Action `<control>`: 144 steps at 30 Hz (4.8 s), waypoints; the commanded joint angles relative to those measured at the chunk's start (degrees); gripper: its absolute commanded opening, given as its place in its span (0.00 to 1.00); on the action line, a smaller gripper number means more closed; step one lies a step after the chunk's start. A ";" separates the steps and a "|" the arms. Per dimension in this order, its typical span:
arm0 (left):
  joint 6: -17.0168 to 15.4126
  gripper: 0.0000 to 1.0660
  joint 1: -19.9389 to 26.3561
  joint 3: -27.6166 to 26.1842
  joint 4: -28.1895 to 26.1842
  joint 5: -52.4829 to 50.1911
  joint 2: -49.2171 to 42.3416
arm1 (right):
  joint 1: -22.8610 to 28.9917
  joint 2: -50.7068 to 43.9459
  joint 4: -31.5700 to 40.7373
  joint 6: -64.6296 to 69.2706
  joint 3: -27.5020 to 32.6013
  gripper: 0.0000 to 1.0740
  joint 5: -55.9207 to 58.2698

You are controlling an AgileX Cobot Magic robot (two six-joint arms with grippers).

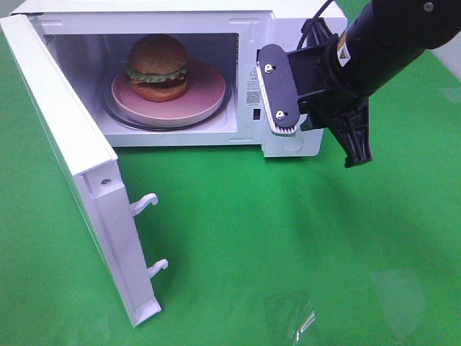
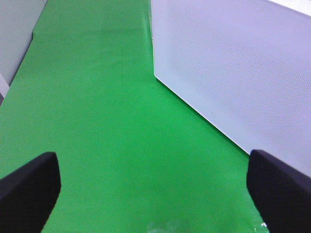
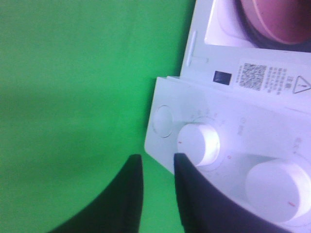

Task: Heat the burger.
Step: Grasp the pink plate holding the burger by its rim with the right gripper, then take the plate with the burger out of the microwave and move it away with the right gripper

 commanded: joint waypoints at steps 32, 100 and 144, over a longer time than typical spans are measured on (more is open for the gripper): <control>0.11 0.91 0.06 0.17 -0.34 -0.29 -0.97 | 4.76 11.40 -0.69 0.11 -5.96 0.90 -16.90; 0.11 0.91 0.06 0.17 0.17 -0.23 -0.97 | 2.98 44.92 8.88 4.58 -43.89 0.45 -10.71; 0.11 0.91 0.06 0.17 0.29 -0.23 -0.97 | 3.27 31.63 18.96 -16.90 -29.85 0.00 -5.10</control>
